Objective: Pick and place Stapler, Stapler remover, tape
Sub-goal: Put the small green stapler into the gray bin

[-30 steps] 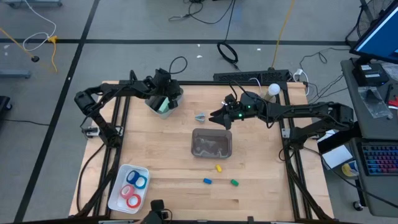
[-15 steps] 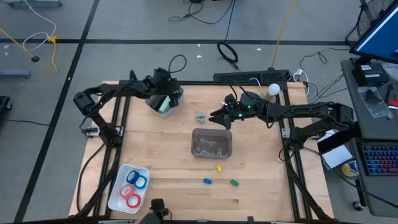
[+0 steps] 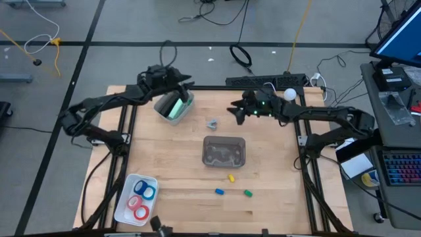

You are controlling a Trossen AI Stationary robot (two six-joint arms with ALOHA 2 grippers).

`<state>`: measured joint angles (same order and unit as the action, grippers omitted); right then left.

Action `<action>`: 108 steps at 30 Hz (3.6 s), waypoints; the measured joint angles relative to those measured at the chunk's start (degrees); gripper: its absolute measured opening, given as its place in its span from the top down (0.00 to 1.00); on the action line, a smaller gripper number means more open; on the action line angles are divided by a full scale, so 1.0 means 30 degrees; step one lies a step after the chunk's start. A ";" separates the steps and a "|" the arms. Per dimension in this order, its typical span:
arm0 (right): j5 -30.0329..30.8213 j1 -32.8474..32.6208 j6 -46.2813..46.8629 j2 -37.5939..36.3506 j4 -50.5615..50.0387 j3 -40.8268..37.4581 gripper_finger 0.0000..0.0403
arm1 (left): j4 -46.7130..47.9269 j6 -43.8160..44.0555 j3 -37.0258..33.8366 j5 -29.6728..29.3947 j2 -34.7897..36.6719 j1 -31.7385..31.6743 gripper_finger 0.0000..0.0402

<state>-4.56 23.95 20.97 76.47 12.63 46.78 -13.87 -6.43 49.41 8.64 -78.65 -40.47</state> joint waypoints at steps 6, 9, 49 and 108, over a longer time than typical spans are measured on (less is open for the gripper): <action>-0.0568 0.1950 -0.1716 0.0022 -0.5342 0.0636 0.56 | -0.0085 0.4458 0.0007 -0.0002 0.1492 0.0576 0.58; -0.1092 0.2133 -0.3511 0.0022 -0.7044 0.1187 0.59 | -0.0070 0.5514 0.0007 0.0007 0.1669 0.0882 0.58; -0.5547 -1.5672 0.9671 0.2215 -1.0584 0.2200 0.62 | 0.7488 0.2673 0.0007 -0.0007 0.1632 0.2202 0.58; -0.0520 -1.8773 1.9363 0.3742 -0.6349 0.1696 0.59 | 0.7716 0.2081 0.0007 -0.0036 0.1632 0.2202 0.58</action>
<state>-6.12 -32.37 79.05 87.69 -6.41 51.87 9.28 -0.19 49.43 8.54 -73.76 -33.87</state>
